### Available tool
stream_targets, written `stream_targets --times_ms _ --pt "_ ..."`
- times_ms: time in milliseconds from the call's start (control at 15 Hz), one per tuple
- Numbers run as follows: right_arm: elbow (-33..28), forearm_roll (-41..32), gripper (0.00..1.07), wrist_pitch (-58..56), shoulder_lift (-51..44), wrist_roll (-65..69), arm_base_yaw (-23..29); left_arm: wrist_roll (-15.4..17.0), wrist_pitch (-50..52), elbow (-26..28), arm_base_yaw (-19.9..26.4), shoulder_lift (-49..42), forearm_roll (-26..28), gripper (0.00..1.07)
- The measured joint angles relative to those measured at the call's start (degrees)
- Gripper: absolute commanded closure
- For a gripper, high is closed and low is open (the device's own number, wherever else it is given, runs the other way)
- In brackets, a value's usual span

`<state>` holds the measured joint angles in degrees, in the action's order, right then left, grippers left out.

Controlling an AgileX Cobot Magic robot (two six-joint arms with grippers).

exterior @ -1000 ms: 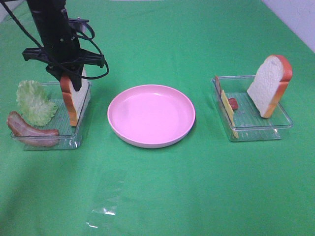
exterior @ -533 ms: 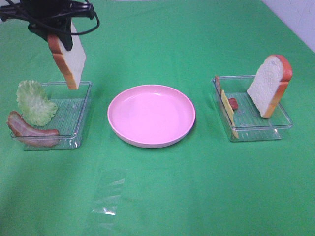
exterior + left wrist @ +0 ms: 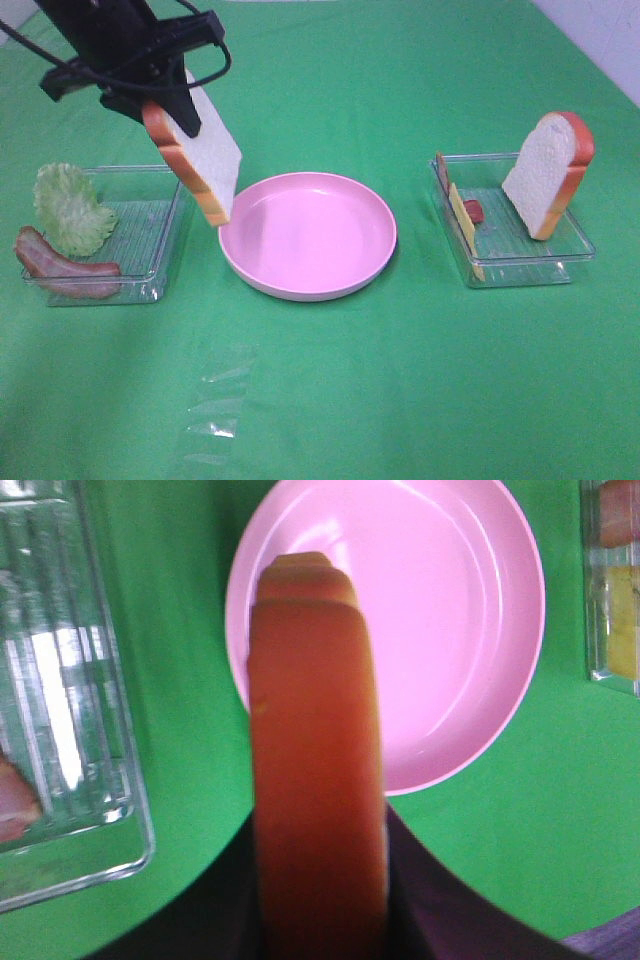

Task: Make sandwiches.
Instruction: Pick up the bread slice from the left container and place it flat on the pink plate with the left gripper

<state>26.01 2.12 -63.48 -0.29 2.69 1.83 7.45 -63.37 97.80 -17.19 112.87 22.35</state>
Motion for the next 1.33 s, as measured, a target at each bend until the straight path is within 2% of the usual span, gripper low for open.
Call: stream_targets --times_ms 67,267,600,800,1333 --pt "0.0 0.0 0.23 0.0 0.0 0.0 0.0 -5.3 7.7 -5.2 0.0 0.5 7.6 1.07" --pt "0.0 0.0 0.23 0.0 0.0 0.0 0.0 -12.1 12.9 -5.8 0.0 1.8 19.1 1.07" --pt "0.0 0.0 0.23 0.0 0.0 0.0 0.0 -22.9 12.0 -5.8 0.0 10.7 36.0 1.07" --pt "0.0 0.0 0.23 0.0 0.0 0.0 0.0 -24.8 11.1 -5.8 0.0 12.9 38.1 1.07" --pt "0.0 0.0 0.23 0.0 0.0 0.0 0.0 -25.3 14.9 -5.0 -1.9 16.2 38.2 1.07"
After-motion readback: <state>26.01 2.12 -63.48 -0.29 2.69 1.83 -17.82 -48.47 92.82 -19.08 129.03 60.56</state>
